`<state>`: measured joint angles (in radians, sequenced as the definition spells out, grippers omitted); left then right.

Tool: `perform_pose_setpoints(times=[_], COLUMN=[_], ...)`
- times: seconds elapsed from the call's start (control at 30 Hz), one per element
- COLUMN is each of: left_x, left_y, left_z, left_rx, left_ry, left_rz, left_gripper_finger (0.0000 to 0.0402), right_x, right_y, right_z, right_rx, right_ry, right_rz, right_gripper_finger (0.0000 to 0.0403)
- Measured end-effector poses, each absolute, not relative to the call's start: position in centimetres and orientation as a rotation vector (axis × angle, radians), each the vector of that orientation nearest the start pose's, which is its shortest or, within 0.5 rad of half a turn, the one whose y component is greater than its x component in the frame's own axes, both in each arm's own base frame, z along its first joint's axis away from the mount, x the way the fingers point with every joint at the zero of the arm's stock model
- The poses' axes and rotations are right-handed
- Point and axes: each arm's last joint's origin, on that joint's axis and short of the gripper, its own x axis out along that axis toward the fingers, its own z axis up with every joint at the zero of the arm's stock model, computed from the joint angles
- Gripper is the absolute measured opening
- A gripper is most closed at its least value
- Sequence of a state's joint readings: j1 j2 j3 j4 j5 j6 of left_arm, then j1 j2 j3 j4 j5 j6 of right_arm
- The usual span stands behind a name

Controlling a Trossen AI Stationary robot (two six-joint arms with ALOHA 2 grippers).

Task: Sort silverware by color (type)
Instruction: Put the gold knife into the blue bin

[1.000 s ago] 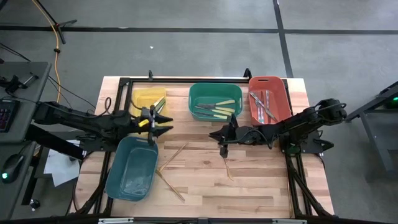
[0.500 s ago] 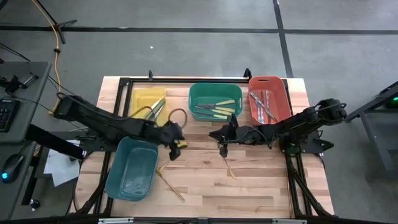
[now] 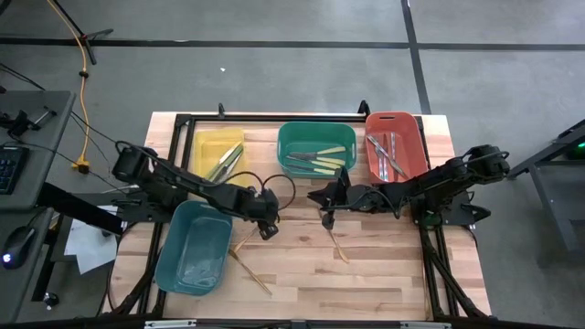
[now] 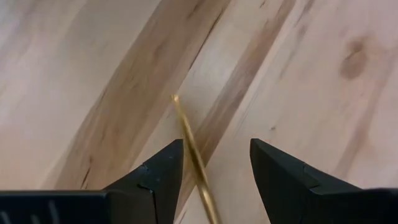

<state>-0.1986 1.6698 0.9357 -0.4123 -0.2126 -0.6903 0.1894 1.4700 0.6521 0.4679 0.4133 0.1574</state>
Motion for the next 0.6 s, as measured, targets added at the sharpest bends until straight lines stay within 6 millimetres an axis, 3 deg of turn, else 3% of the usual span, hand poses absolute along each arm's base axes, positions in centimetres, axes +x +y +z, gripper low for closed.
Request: perform_pose_setpoints(times=[0.3,0.6], left_x=[30.2,30.3], left_y=[-5.5,-5.5], left_z=[13.4,12.3], left_rx=[-0.420,-0.403], left_ry=[1.172,1.208], left_rz=[0.461,0.491], left_gripper_finger=[0.0177,0.0158], right_x=[29.0,29.0], right_y=[4.4,4.4], right_z=[19.6,19.6], right_rx=[0.051,0.051], right_ry=[0.316,0.315], right_rz=[-0.248,-0.248], right_gripper_finger=[0.0021,0.0021])
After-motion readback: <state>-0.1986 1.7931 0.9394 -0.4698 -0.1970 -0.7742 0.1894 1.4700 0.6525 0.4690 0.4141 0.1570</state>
